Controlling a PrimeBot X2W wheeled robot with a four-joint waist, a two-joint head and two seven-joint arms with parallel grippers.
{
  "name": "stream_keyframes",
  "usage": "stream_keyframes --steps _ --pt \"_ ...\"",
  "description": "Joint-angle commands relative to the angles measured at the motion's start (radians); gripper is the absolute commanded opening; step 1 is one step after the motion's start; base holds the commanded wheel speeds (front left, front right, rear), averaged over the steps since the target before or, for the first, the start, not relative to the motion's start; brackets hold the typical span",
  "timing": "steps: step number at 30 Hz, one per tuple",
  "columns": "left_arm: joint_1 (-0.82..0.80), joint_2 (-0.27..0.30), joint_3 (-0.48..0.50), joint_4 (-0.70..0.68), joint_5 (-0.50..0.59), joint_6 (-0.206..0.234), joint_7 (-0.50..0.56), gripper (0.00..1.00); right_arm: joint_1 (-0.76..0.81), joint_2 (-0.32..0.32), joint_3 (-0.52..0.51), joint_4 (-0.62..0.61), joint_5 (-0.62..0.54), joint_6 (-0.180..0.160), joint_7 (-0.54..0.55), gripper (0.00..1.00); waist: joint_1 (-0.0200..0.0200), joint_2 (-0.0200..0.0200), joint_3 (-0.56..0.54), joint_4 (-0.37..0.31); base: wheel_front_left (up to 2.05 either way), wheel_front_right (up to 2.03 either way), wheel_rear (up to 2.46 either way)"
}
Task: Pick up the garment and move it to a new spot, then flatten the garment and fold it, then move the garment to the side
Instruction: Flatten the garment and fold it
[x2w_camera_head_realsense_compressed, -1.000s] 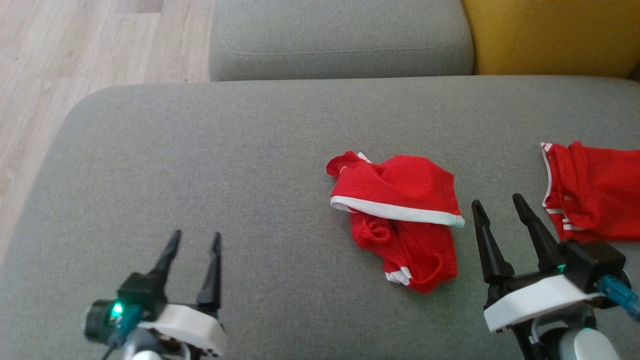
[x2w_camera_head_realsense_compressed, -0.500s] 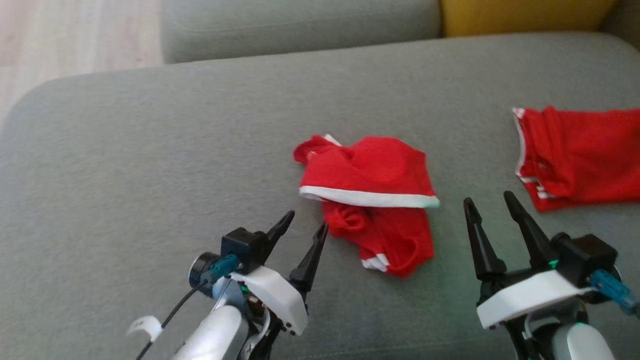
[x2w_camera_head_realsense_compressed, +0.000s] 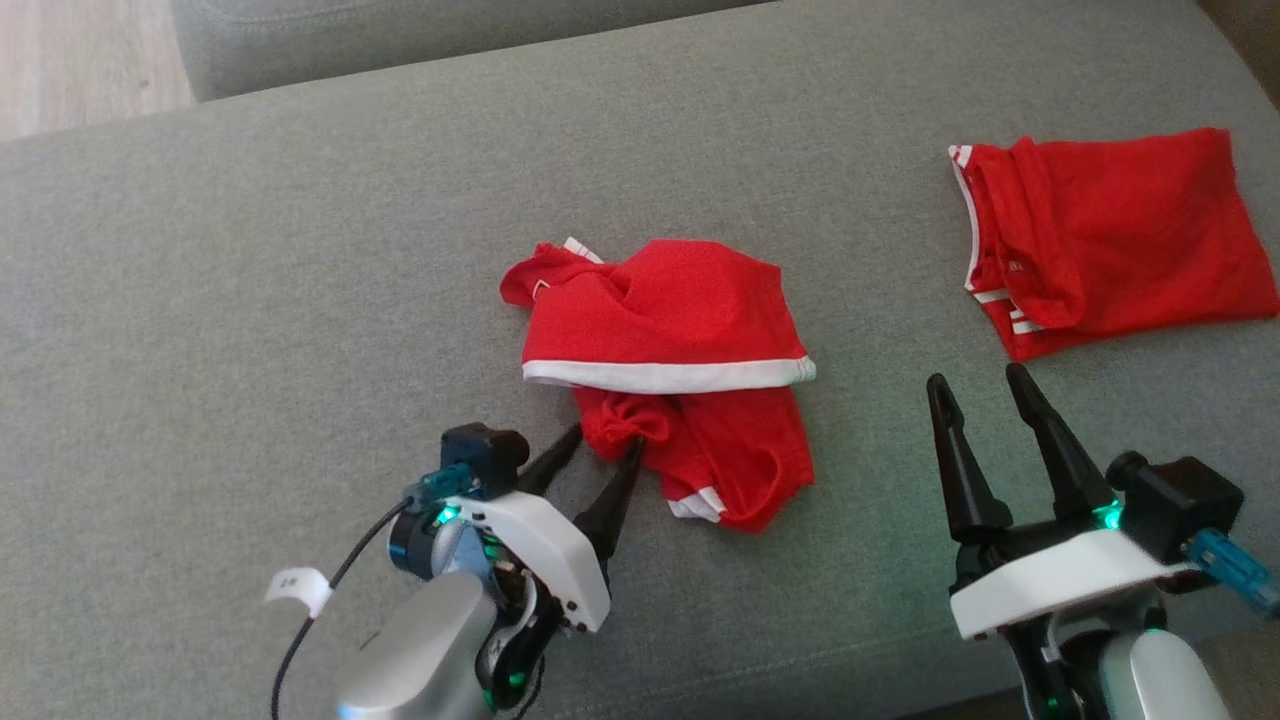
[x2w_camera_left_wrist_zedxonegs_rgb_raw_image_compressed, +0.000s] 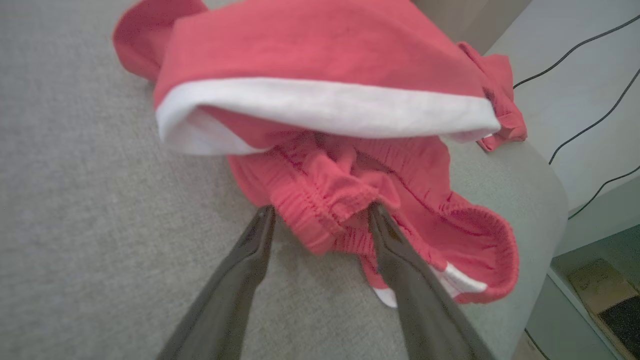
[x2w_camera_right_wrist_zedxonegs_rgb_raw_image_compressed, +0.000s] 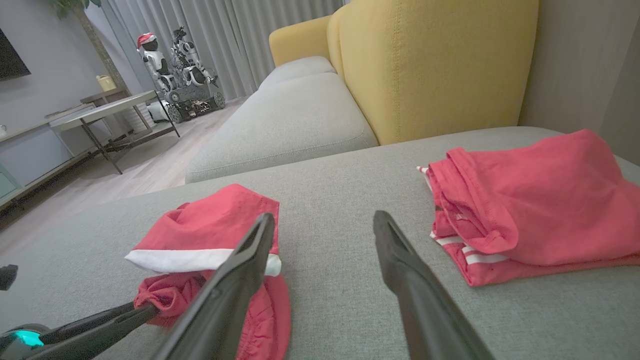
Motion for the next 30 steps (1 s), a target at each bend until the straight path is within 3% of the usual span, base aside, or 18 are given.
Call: stream_keyframes --steps 1,2,8,12,21,30 --pt "-0.051 -0.001 0.003 -0.008 -0.041 -0.007 -0.014 0.44 -0.053 -0.004 0.025 -0.025 0.01 -0.001 -0.013 1.0 0.0 0.0 0.005 -0.004 0.0 0.0 0.0" --pt "-0.057 -0.001 -0.009 0.004 -0.065 -0.01 -0.016 0.0 -0.054 -0.004 0.024 -0.021 0.014 -0.001 -0.016 1.0 0.0 0.0 0.007 -0.004 0.0 0.0 0.0" --pt "-0.091 -0.001 -0.032 0.045 -0.139 0.0 -0.062 0.0 -0.056 -0.003 0.022 -0.003 0.034 -0.001 -0.029 1.0 0.0 0.0 0.007 0.007 0.0 0.0 0.0" --pt "-0.1 0.004 0.004 0.021 -0.11 0.025 -0.081 0.0 -0.052 -0.003 0.014 0.007 0.045 -0.001 -0.03 1.0 0.0 0.0 0.003 0.03 0.0 0.0 0.0" --pt "0.025 0.105 0.142 -0.307 0.056 0.117 -0.084 0.0 -0.038 -0.003 -0.011 0.027 0.066 -0.001 -0.019 1.0 0.0 0.0 -0.024 0.088 0.0 0.0 0.0" --pt "0.181 0.194 0.201 -0.457 0.05 0.204 -0.054 0.0 -0.027 -0.003 -0.024 0.044 0.079 -0.001 -0.006 1.0 0.0 0.0 -0.049 0.124 0.0 0.0 0.0"
